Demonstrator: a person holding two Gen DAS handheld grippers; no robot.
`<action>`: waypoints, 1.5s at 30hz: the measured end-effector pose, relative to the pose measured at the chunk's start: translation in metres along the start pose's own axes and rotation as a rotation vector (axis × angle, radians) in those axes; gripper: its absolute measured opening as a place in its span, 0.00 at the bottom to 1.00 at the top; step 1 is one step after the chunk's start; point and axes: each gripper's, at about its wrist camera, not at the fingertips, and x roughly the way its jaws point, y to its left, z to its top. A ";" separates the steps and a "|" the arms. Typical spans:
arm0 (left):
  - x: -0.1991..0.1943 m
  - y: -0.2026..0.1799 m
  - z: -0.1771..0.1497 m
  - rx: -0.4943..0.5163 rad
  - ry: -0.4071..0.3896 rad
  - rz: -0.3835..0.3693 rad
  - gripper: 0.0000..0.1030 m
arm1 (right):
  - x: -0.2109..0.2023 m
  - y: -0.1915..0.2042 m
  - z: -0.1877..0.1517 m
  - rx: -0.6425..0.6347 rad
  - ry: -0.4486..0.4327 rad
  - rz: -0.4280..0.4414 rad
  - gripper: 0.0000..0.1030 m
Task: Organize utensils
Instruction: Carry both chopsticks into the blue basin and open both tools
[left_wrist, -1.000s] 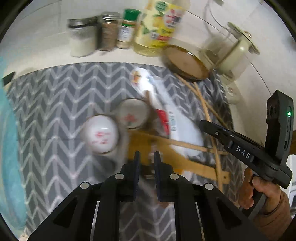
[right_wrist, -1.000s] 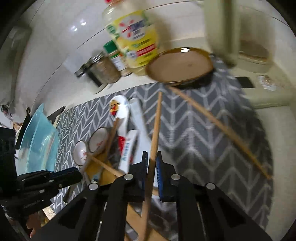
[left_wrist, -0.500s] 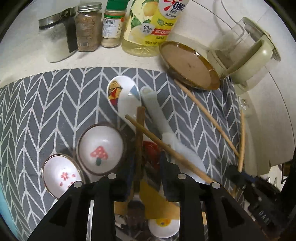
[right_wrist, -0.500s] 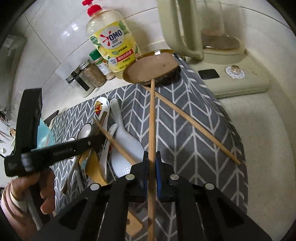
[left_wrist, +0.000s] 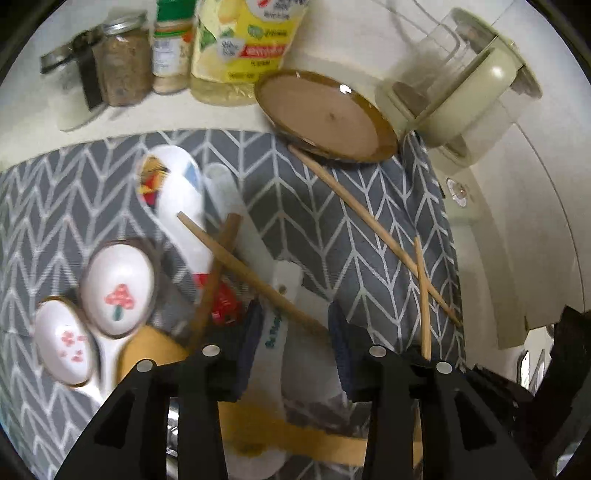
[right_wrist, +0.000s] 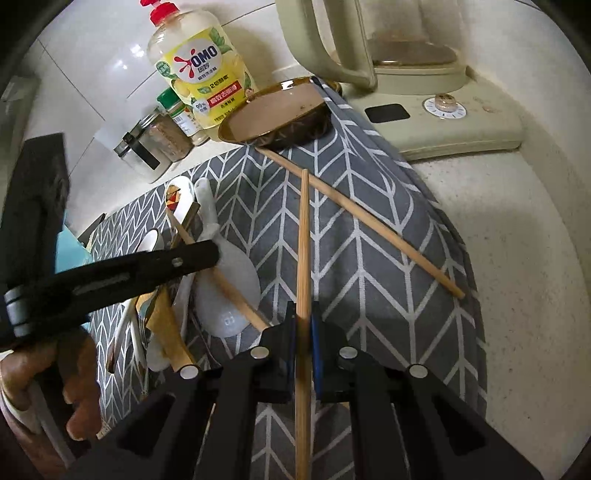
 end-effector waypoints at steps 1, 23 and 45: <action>0.001 -0.004 0.001 0.013 -0.020 0.016 0.31 | 0.000 0.000 -0.001 0.002 0.002 -0.001 0.08; -0.053 0.027 0.001 0.015 -0.086 -0.118 0.10 | -0.015 -0.003 -0.005 0.044 -0.049 0.018 0.07; -0.309 0.088 -0.029 0.145 -0.424 -0.071 0.07 | -0.142 0.179 0.032 -0.161 -0.385 0.275 0.07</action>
